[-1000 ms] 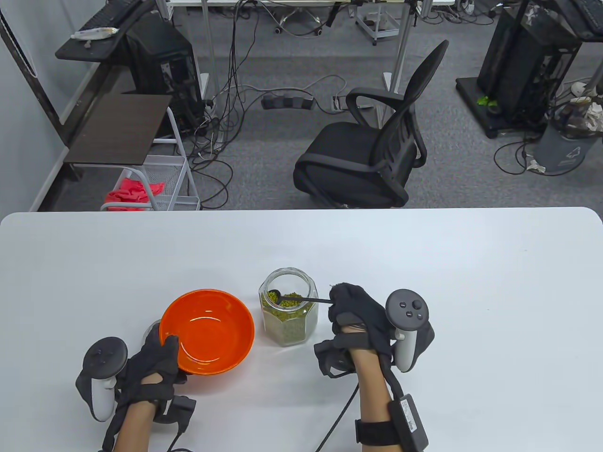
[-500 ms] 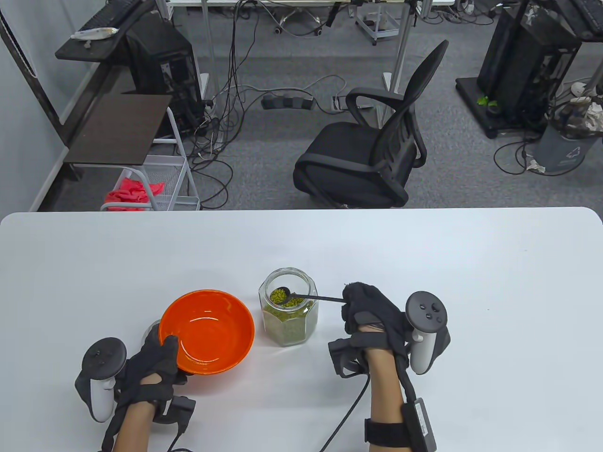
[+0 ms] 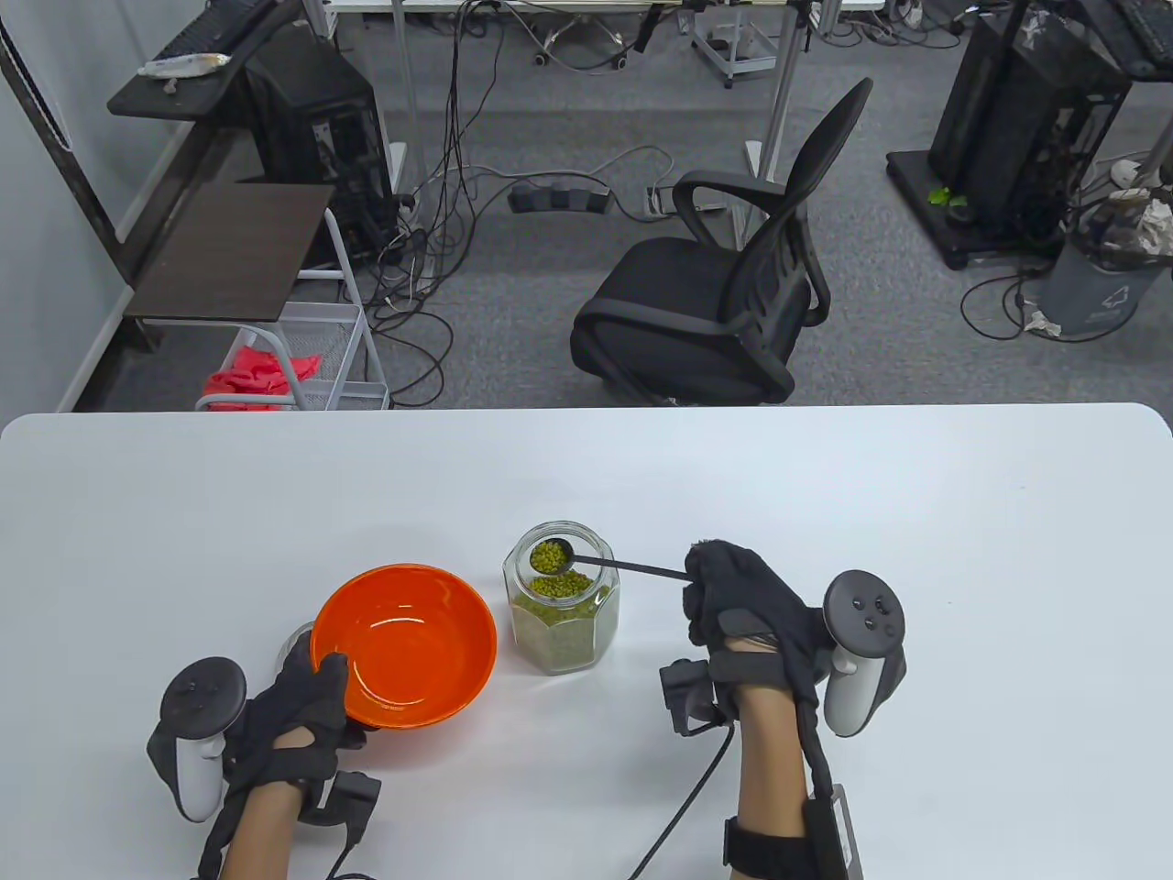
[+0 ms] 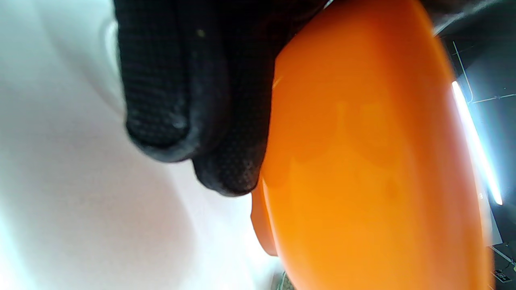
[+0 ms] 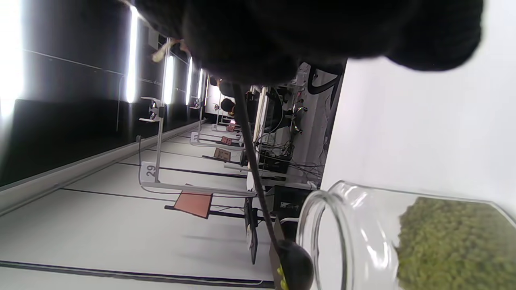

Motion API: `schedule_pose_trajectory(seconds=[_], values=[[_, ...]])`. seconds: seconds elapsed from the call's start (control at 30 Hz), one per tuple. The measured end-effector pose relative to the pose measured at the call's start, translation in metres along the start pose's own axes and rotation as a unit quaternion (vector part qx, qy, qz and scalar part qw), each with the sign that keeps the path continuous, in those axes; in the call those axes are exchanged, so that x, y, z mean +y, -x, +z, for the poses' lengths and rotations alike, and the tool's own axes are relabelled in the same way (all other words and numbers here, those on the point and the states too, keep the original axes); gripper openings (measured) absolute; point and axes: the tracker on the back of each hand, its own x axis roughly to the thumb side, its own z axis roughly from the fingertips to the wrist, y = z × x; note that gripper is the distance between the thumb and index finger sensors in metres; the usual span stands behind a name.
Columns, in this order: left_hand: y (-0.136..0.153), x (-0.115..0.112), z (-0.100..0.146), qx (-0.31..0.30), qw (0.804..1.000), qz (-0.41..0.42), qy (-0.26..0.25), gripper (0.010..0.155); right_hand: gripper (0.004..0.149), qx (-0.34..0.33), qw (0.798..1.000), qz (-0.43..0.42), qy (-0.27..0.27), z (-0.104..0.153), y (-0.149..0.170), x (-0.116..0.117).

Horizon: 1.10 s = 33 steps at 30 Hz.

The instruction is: Portion mung beans with measuring scoop (Bowl in hand)

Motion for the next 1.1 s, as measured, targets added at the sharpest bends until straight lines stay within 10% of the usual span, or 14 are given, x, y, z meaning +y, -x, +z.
schedule_pose_trajectory(seconds=[1.1], values=[[0.001, -0.001, -0.001, -0.005, 1.0, 0.008, 0.007, 0.068, 0.042, -0.074, 0.971, 0.126, -0.192, 0.014, -0.006, 0.1]])
